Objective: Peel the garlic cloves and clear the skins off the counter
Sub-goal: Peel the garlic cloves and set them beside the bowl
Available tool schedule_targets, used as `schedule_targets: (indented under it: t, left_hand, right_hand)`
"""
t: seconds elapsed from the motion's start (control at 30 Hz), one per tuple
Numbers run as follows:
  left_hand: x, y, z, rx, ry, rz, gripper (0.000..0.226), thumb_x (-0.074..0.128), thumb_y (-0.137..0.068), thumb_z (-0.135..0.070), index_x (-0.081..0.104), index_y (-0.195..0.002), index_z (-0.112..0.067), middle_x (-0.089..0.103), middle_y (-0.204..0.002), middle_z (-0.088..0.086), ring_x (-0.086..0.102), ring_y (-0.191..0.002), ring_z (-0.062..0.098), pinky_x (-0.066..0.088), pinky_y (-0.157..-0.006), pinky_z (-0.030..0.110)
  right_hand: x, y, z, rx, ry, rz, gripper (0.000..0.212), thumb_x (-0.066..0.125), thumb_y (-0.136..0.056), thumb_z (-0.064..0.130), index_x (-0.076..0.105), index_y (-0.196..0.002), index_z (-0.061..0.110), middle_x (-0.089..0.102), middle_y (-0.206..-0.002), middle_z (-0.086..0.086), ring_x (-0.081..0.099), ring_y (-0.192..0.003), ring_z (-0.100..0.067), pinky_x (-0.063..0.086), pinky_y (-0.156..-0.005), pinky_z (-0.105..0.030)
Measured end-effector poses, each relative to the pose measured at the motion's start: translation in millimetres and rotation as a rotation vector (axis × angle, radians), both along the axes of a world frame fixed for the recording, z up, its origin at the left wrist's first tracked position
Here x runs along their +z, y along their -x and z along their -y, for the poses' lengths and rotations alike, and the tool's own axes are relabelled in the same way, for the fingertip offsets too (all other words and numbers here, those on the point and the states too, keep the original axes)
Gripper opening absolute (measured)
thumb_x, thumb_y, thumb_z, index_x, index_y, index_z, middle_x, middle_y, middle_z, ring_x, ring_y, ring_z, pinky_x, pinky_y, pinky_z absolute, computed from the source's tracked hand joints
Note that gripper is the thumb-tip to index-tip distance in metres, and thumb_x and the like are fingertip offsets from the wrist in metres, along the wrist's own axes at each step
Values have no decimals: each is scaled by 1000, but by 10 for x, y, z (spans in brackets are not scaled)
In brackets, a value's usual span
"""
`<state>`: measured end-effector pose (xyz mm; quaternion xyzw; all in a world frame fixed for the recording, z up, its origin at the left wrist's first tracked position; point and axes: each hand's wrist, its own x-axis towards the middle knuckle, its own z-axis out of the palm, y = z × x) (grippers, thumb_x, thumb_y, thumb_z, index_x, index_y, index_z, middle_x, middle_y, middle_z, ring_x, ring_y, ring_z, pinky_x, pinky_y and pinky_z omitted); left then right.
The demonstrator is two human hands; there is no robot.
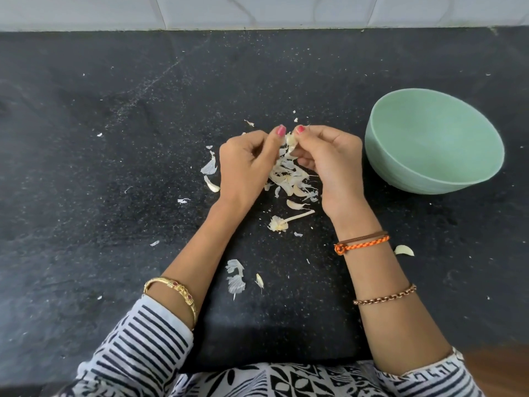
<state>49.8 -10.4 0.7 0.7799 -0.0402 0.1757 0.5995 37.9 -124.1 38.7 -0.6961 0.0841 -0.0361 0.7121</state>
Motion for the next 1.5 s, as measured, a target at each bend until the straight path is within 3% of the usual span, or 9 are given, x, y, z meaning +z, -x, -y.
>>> schedule_targets:
  t: [0.07, 0.17, 0.37, 0.53, 0.67, 0.93, 1.17, 1.37, 1.5]
  left_hand:
    - [-6, -2, -9, -36, 49, 24, 24, 62, -87, -25, 66, -69, -10, 63, -65, 14, 54, -61, 34, 46, -60, 39]
    - [21, 3, -33, -103, 121, 45, 5, 64, -84, -16, 69, -83, -15, 67, -75, 6, 56, -67, 31, 49, -68, 40]
    - [11, 1, -54, -178, 87, 38, 11, 64, -82, -21, 71, -90, -24, 70, -74, -4, 62, -71, 34, 50, -68, 44]
    - [-17, -17, -77, -167, -47, 71, 11, 59, -85, -15, 68, -81, -17, 62, -64, -4, 49, -59, 14, 42, -54, 32]
    - [-20, -12, -31, -176, -73, 107, 15, 55, -89, -13, 62, -79, -23, 56, -62, -5, 44, -58, 8, 39, -55, 20]
    - [-3, -55, -124, -201, -112, 192, 14, 55, -85, -27, 67, -91, -26, 64, -78, -31, 62, -74, 12, 52, -71, 28]
    - [-11, -36, -120, -182, -191, 233, 16, 61, -85, -7, 66, -89, -22, 61, -79, -17, 58, -71, 13, 46, -66, 19]
    - [-27, -22, -106, -151, -213, 248, 12, 57, -82, -11, 67, -84, -17, 61, -67, 5, 47, -60, 9, 38, -60, 11]
    - [-14, -19, -106, -152, -155, 220, 11, 57, -76, -11, 68, -75, -8, 56, -64, -7, 44, -57, 3, 35, -57, 10]
  right_hand:
    - [-6, -2, 5, -38, 50, 44, 15, 63, -86, 9, 69, -74, 12, 66, -64, 4, 61, -58, -1, 47, -57, -12]
    - [-41, -18, 19, -60, 104, 75, 12, 64, -85, 10, 69, -74, 11, 67, -65, 1, 60, -56, 0, 46, -57, -12]
    - [-123, -60, 31, -111, 278, 185, 10, 69, -81, 11, 70, -72, 15, 64, -60, 6, 60, -55, -1, 52, -61, -19]
    - [-121, -55, 39, -117, 345, 235, 14, 69, -80, 11, 68, -68, 20, 62, -56, 11, 59, -52, 0, 52, -60, -22]
    - [-83, -46, 46, -71, 251, 167, 17, 69, -80, 9, 68, -66, 19, 62, -56, 4, 56, -51, -1, 48, -55, -18]
    - [-41, -23, 10, -47, 101, 53, 12, 68, -81, 9, 68, -70, 12, 63, -59, -1, 55, -50, 1, 44, -53, -11]
    - [-60, -30, 25, -69, 97, 42, 12, 68, -82, 10, 68, -69, 11, 62, -56, 0, 55, -49, 1, 43, -52, -12]
    - [-64, -34, 39, -71, 102, 40, 14, 70, -80, 9, 67, -66, 11, 61, -55, -1, 55, -49, -1, 43, -52, -12]
    - [-69, -25, 12, -62, 115, 63, 15, 71, -78, 9, 67, -64, 13, 63, -57, -2, 55, -50, -3, 44, -53, -15]
